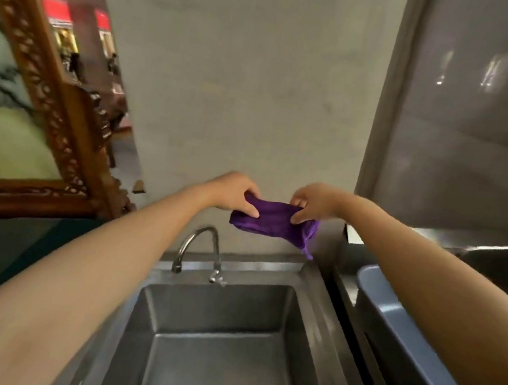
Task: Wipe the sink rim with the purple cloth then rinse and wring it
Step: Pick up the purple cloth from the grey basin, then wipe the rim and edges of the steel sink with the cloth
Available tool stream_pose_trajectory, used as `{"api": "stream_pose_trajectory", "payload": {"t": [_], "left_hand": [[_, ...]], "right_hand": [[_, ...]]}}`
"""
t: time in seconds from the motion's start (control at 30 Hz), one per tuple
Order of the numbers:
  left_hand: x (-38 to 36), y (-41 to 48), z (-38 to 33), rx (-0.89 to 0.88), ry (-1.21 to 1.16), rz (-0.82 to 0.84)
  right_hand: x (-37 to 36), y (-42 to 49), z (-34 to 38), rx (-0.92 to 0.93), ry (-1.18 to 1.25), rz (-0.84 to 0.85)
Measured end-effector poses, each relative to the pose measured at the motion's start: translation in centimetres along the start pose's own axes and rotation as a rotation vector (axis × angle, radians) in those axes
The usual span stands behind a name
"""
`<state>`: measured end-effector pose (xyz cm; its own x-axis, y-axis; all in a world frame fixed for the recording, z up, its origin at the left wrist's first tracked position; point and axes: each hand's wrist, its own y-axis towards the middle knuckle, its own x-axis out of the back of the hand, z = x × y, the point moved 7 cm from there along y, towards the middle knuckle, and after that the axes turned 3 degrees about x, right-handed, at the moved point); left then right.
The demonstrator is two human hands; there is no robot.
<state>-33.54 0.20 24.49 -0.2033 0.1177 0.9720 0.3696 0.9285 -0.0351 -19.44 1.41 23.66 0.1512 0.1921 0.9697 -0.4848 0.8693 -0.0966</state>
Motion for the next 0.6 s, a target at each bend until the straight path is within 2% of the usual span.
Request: {"api": "stream_pose_trajectory", "payload": {"t": [0.33,0.43,0.6], "left_hand": [[2.0,-17.5,19.9,0.388,-0.182,-0.089],[1.0,-21.8,24.9,0.457,-0.252,-0.11],[-4.2,-25.7,31.4,0.517,-0.355,-0.038]], "right_hand": [[-5.7,9.2,24.5,0.446,-0.094,0.077],[-9.0,10.8,29.6,0.514,-0.081,0.137],[-16.2,13.6,34.5,0.54,-0.049,0.275]]}}
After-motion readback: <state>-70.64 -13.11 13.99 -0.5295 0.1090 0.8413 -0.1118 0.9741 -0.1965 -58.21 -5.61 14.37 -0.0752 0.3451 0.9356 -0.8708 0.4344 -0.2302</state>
